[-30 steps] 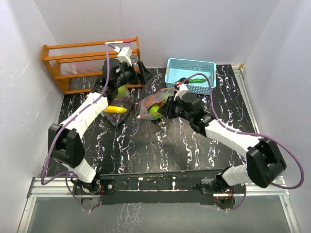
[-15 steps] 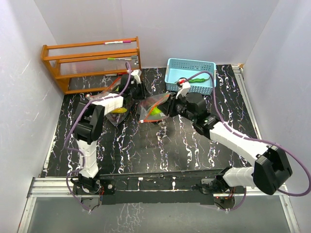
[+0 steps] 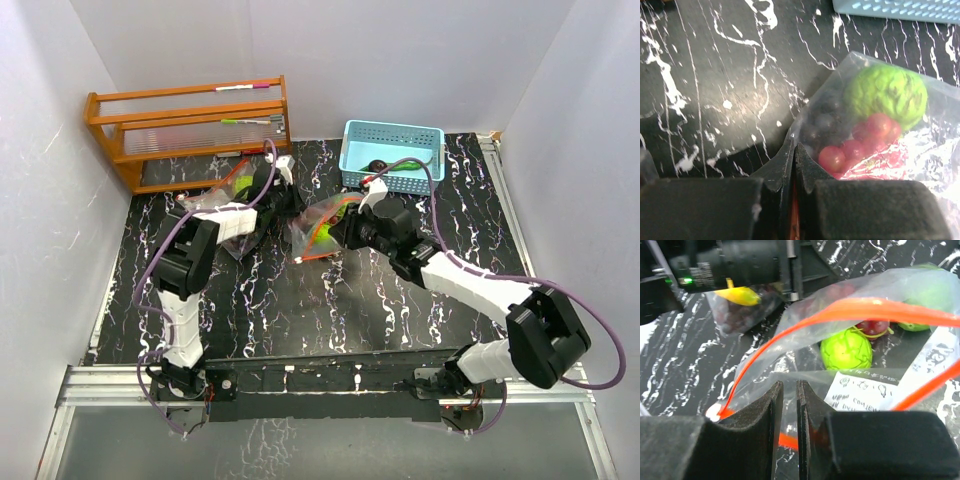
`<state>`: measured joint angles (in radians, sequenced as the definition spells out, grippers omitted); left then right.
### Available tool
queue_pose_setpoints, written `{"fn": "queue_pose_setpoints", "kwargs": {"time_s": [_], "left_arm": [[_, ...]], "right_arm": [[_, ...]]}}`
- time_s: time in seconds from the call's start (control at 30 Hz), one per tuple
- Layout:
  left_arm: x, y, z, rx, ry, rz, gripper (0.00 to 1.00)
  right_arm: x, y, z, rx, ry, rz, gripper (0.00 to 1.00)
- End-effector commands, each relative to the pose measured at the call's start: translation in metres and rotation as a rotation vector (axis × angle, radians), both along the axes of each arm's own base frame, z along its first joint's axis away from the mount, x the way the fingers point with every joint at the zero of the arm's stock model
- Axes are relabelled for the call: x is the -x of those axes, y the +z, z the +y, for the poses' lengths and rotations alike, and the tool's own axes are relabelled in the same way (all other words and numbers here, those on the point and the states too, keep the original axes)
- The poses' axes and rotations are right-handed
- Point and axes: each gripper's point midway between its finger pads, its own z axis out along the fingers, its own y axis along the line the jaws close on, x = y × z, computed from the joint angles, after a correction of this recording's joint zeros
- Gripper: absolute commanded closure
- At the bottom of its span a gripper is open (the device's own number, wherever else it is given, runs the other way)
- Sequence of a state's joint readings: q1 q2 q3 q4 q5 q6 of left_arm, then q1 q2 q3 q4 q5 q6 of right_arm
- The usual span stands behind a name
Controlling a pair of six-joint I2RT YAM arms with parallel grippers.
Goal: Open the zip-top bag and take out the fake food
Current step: Adjust the zipper food storage bag at the center of the board.
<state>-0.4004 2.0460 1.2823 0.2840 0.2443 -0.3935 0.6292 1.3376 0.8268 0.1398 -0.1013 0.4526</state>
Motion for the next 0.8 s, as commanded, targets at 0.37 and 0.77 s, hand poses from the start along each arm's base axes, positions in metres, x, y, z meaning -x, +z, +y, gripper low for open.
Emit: {"fn": "queue_pose_setpoints", "kwargs": {"time_s": [0.37,0.77], "left_arm": [[0.073,0.034,-0.027,0.018,-0.095,-0.006,1.0],[0.08,0.035,-0.031,0.062,-0.089,0.015,1.0]], "right_arm": [[-0.024,-0.052,-0.026,0.164,-0.131,-0.019,0.8],[-0.009,-0.118,-0.035,0.297,-0.084,0.105,0.28]]}}
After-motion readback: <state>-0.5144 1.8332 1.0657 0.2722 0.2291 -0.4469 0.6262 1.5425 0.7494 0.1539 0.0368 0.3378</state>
